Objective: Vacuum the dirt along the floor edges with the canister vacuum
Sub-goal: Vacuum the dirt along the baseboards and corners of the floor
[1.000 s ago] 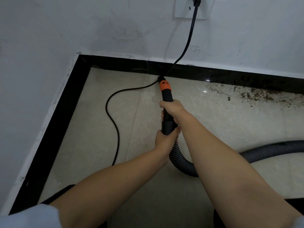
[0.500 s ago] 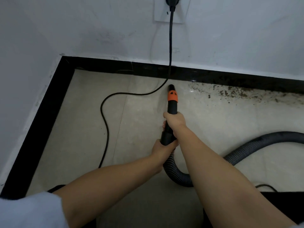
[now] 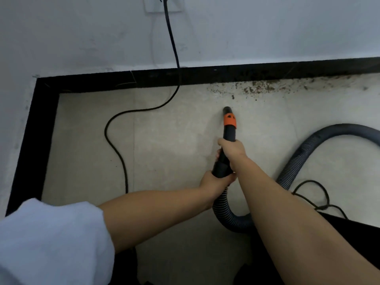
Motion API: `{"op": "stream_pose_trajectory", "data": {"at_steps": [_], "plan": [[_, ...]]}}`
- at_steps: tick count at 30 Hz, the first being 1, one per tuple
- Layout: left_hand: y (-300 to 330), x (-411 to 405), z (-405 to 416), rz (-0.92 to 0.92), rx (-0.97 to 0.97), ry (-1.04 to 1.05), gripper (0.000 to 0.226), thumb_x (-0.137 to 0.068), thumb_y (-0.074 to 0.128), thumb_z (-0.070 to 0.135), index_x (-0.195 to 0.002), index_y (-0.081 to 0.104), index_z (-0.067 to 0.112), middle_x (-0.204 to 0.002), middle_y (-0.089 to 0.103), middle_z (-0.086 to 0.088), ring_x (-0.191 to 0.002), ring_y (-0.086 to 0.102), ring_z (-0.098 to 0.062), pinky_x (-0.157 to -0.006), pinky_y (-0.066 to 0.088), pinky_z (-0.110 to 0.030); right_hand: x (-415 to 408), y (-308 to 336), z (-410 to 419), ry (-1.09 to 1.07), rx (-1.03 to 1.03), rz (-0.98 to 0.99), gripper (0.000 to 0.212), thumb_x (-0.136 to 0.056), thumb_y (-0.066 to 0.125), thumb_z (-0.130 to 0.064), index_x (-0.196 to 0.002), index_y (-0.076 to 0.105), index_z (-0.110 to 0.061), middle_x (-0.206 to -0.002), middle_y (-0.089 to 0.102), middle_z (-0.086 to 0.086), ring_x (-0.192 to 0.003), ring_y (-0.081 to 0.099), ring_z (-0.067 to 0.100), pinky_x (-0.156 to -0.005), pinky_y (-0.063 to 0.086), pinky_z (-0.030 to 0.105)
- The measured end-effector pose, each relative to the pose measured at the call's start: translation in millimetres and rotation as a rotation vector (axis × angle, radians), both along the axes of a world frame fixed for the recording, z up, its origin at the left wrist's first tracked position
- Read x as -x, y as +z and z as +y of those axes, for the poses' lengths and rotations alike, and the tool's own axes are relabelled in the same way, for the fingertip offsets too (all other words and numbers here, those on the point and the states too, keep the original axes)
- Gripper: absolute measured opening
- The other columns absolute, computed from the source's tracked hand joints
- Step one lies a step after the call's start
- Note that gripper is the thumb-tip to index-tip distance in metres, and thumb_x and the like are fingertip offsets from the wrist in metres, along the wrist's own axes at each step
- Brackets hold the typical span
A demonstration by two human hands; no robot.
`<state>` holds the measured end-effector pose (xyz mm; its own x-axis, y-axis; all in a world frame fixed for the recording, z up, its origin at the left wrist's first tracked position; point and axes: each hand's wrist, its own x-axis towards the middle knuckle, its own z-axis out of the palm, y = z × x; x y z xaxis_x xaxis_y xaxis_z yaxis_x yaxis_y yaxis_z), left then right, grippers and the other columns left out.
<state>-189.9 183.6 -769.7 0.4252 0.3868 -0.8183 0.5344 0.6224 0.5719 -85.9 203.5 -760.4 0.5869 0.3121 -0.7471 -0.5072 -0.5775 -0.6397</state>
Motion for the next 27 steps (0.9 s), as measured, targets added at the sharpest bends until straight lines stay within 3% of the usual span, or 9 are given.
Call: {"op": "stream_pose_trajectory", "data": {"at_steps": [3,6,9,14,17,21,27], "plan": [[1,-17,-9,-0.021,0.022,-0.06,0.047,-0.076,0.074,0.034,-0.112,0.06,0.006,-0.088,0.063,-0.007,-0.078,0.058,-0.022,-0.066,0.047,-0.029,-18,2,-15,-0.077,0.007,-0.012,0.012,-0.087,0.057,-0.009,-0.088,0.046,-0.007,-0.062,0.05,0.01,-0.046,0.048,0.02,-0.046,0.046,0.027],[3,-27,-15,-0.053,0.038,-0.056,0.057,-0.073,0.076,0.035,-0.116,0.055,0.006,-0.097,0.064,-0.011,-0.084,0.061,-0.025,-0.075,0.053,-0.038,-30,3,-21,-0.079,0.021,-0.005,0.016,-0.086,0.057,-0.007,-0.096,0.046,-0.003,-0.061,0.05,0.01,-0.046,0.048,0.021,-0.048,0.046,0.028],[0,-22,-17,-0.074,0.002,-0.054,0.051,-0.076,0.074,0.032,-0.114,0.046,0.014,-0.107,0.062,-0.008,-0.094,0.062,-0.023,-0.08,0.051,-0.036,-37,3,-19,-0.083,0.0,0.06,0.016,-0.085,0.057,-0.007,-0.097,0.045,-0.003,-0.061,0.05,0.01,-0.047,0.048,0.021,-0.051,0.047,0.03],[-8,-9,-15,-0.167,0.052,0.026,0.029,-0.083,0.069,0.017,-0.107,0.054,0.01,-0.075,0.061,-0.006,-0.061,0.059,-0.015,-0.062,0.051,-0.026,-43,6,3,-0.011,-0.067,0.16,0.011,-0.085,0.056,-0.006,-0.088,0.046,-0.005,-0.058,0.049,0.009,-0.041,0.049,0.018,-0.049,0.049,0.027],[-8,-15,-15,-0.132,0.101,0.074,0.01,-0.087,0.064,0.014,-0.09,0.056,0.012,-0.065,0.059,-0.007,-0.056,0.058,-0.015,-0.058,0.05,-0.024,-43,5,14,0.099,-0.065,0.162,0.01,-0.085,0.056,-0.005,-0.085,0.046,-0.006,-0.058,0.049,0.009,-0.043,0.048,0.02,-0.049,0.047,0.029],[3,-30,-28,-0.033,0.111,0.066,0.009,-0.088,0.062,0.014,-0.091,0.055,0.009,-0.06,0.059,-0.005,-0.05,0.058,-0.013,-0.053,0.049,-0.021,-51,-1,5,0.171,-0.069,0.155,0.011,-0.084,0.056,-0.004,-0.084,0.045,-0.006,-0.056,0.048,0.01,-0.042,0.047,0.021,-0.048,0.046,0.03],[33,-74,-45,0.026,0.067,-0.007,0.008,-0.087,0.061,0.011,-0.082,0.054,0.012,-0.058,0.058,-0.006,-0.048,0.056,-0.013,-0.054,0.049,-0.023,-100,10,-27,0.09,-0.087,0.216,0.01,-0.084,0.056,-0.005,-0.086,0.047,-0.006,-0.052,0.049,0.008,-0.038,0.048,0.018,-0.045,0.046,0.026]]}}
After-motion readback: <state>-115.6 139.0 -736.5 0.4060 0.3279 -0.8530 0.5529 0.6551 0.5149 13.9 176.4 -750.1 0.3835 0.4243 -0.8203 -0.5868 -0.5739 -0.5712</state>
